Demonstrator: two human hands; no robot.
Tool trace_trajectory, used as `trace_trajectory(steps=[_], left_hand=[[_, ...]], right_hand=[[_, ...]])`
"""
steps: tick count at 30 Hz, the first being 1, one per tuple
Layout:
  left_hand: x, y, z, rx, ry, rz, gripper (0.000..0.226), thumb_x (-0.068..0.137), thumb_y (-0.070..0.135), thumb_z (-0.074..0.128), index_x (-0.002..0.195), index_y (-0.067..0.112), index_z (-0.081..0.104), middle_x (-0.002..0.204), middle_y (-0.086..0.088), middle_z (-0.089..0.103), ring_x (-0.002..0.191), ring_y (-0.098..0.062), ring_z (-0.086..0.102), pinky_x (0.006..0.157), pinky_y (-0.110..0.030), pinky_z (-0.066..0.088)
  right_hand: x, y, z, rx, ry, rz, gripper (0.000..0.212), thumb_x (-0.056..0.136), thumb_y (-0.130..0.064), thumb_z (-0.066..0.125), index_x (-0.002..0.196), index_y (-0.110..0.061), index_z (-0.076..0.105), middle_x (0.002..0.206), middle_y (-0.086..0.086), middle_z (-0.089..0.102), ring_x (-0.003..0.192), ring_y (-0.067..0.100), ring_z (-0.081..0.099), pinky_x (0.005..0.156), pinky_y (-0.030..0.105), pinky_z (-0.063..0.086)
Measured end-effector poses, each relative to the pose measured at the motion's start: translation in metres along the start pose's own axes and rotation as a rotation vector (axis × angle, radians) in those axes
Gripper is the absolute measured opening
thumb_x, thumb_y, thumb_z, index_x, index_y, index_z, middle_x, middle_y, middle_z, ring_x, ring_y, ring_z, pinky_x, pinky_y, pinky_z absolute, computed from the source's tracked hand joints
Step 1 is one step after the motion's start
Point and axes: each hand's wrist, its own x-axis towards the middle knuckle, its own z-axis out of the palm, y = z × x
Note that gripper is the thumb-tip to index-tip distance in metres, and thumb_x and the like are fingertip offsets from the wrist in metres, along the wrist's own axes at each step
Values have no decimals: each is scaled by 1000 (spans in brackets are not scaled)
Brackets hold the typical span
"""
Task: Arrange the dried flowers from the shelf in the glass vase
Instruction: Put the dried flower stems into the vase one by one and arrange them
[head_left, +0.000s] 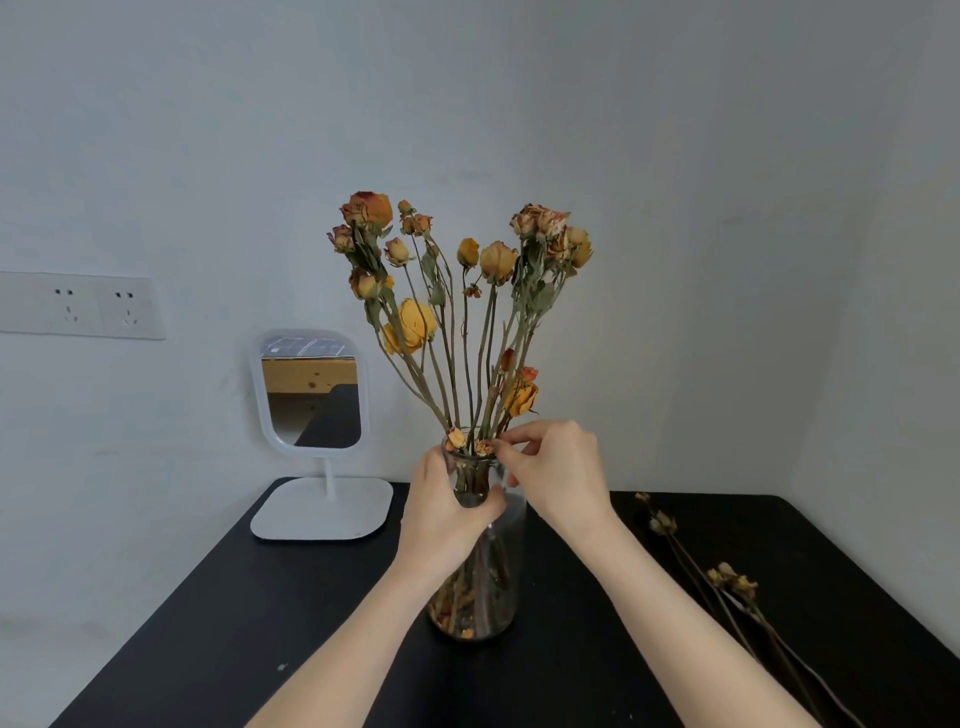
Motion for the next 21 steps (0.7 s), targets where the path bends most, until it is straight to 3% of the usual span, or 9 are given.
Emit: trace_trajectory(steps=[3, 5, 8, 11, 13, 17, 21], left_hand=[[-1, 2, -2, 9, -17, -17, 57, 72, 41, 71, 122, 24, 47, 117, 10, 54, 111, -7, 51, 88, -24, 42], [-10, 1, -6, -61, -11, -74, 68, 73, 40, 73, 130, 20, 42, 128, 5, 50, 121, -11, 46, 95, -26, 38], [-40, -2, -8, -165, 139, -242, 83, 69, 41, 77, 136, 16, 33, 135, 1, 39, 127, -17, 38, 99, -27, 32], [-84, -1, 1, -187, 283, -250, 53, 74, 28, 75, 113, 22, 40, 112, 6, 40, 116, -19, 43, 93, -28, 36], [-110, 3, 15, -181, 194, -241, 36, 78, 22, 72, 98, 26, 42, 100, 11, 41, 105, -17, 47, 87, -24, 38], [-133, 14, 52, -109, -186, -212, 18, 83, 24, 67, 86, 32, 51, 91, 8, 53, 83, -7, 53, 65, -8, 40], [-123, 29, 97, 19, -555, -272, 9, 87, 28, 61, 80, 28, 56, 72, 7, 57, 59, -4, 51, 56, -15, 42]], right_hand=[[-8, 2, -8, 41, -19, 8, 20, 85, -31, 65, 103, -23, 70, 72, -3, 67, 63, 7, 63, 63, 19, 51], [-15, 9, -18, 38, -39, 38, 19, 85, -32, 64, 102, -24, 69, 67, -6, 65, 55, 4, 58, 56, 15, 45], [-20, 29, -40, 52, -86, 157, 15, 88, -31, 61, 101, -24, 65, 64, -7, 63, 44, 1, 52, 45, 10, 40], [-22, 59, -69, 80, -127, 304, 15, 90, -28, 60, 100, -18, 63, 62, -3, 64, 37, 2, 48, 39, 11, 39], [-28, 83, -85, 22, -155, 380, 14, 89, -28, 60, 97, -17, 66, 63, -2, 66, 37, 2, 48, 36, 11, 37], [-44, 133, -106, -139, -220, 510, 11, 89, -23, 59, 92, -17, 67, 65, 0, 68, 42, 4, 52, 37, 12, 38], [-58, 168, -117, -235, -211, 593, 12, 89, -20, 58, 79, -20, 64, 63, -1, 67, 42, 5, 53, 43, 17, 41]])
